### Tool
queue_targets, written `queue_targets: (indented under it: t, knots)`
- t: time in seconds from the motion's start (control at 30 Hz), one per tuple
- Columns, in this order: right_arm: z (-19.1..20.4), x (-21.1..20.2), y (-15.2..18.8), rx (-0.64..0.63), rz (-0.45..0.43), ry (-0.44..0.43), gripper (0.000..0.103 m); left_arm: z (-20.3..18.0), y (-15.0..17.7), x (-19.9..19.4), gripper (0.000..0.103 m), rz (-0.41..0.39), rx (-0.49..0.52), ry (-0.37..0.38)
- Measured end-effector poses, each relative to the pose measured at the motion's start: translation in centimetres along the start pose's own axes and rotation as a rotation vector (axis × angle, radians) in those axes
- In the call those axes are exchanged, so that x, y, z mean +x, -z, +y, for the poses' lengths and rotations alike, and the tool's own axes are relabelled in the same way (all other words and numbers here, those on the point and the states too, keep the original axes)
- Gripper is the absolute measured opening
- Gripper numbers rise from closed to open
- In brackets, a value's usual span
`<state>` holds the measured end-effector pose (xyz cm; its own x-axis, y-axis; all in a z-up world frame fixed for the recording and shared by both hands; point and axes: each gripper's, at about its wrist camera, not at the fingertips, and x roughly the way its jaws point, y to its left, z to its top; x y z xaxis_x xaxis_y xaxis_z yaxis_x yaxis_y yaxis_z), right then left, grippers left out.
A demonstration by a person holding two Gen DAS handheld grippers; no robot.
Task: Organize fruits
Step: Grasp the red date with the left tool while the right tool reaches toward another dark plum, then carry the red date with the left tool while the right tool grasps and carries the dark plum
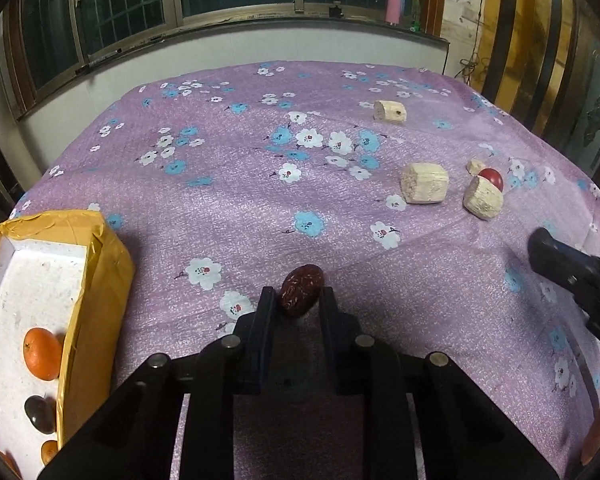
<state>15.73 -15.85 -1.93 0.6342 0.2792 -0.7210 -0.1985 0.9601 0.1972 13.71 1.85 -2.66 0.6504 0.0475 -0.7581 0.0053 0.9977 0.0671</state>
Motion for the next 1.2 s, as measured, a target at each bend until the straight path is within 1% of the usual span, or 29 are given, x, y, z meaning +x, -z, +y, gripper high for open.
queue_targets:
  t: [0.17, 0.47, 0.67, 0.87, 1.0, 1.13, 1.2]
  knots:
    - [-0.5, -2.1, 1.3, 0.005, -0.028, -0.024, 0.022, 0.2, 0.1, 0.0, 0.02, -0.003, -0.008, 0.02]
    - [-0.1, -2.8, 1.6, -0.004, -0.05, -0.101, 0.022, -0.4, 0.4, -0.2, 0.02, -0.009, 0.006, 0.036]
    - [0.4, -3.1, 1.8, -0.021, -0.056, -0.129, 0.022, -0.9, 0.7, -0.9, 0.02, -0.009, 0.012, 0.046]
    - [0.5, -3.2, 1.8, -0.022, -0.06, -0.13, 0.022, -1.2, 1.8, -3.1, 0.02, -0.032, 0.022, 0.084]
    - [0.4, -3.2, 1.8, -0.02, -0.057, -0.113, 0.022, -0.9, 2.8, -5.2, 0.02, -0.055, 0.029, 0.109]
    - [0.9, -3.8, 1.9, -0.028, -0.056, -0.101, 0.022, -0.9, 3.9, -6.6, 0.02, -0.066, 0.036, 0.117]
    - [1.4, -4.4, 2.3, -0.039, -0.056, -0.099, 0.022, -0.8, 4.3, -7.0, 0.02, -0.064, 0.038, 0.106]
